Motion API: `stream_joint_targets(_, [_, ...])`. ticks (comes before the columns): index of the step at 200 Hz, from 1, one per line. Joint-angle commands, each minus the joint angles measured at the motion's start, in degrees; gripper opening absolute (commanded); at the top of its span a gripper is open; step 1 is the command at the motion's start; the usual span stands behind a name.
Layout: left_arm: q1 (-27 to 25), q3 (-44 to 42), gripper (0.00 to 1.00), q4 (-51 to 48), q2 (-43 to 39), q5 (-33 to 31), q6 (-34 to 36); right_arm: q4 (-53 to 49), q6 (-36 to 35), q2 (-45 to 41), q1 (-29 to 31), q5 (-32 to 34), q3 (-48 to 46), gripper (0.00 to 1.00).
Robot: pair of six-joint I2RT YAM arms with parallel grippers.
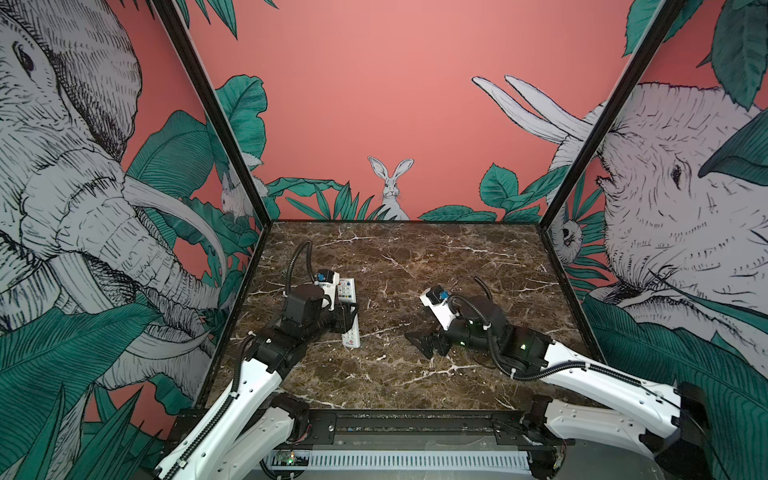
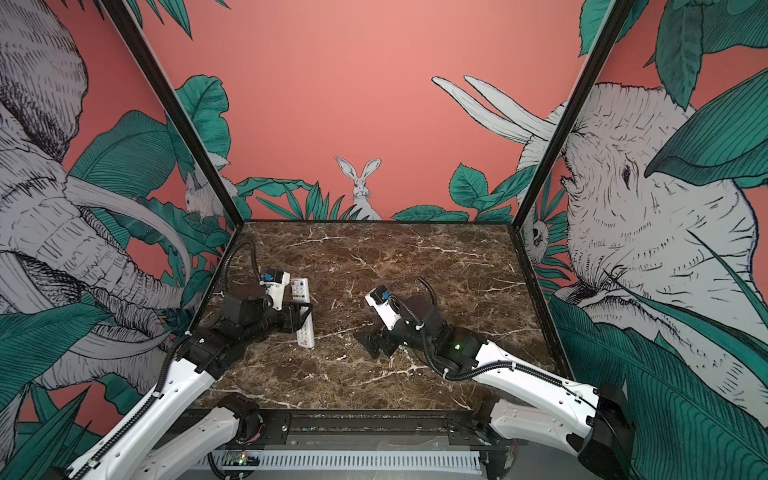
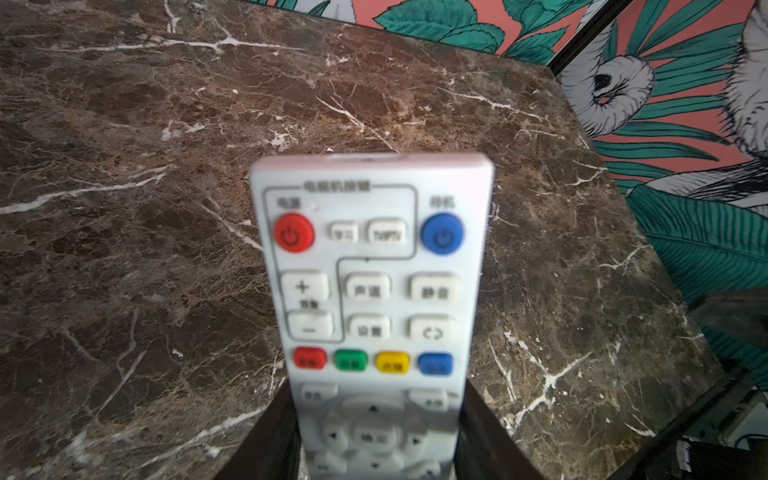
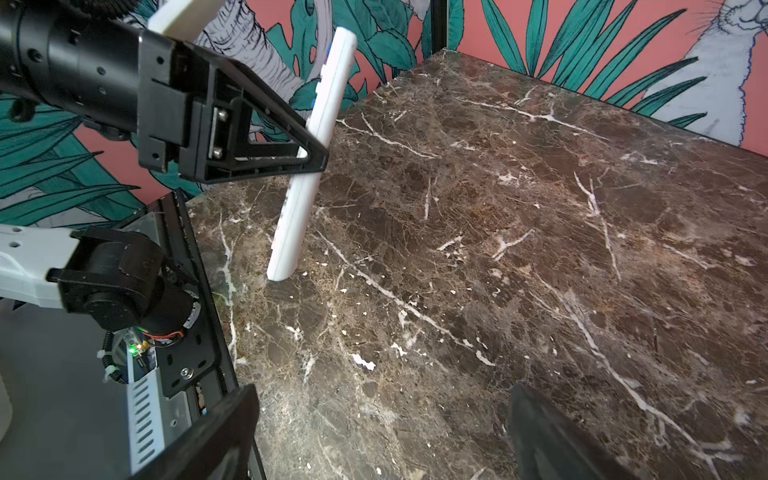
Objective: Load the batteries into the remote control
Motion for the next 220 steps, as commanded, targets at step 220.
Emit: stream_joint_targets(220, [0.0, -2.8, 0.13, 4.7, 18.0, -7.9, 1.1, -4.5, -0.7, 4.4, 0.0, 7.0, 1.8, 0.99])
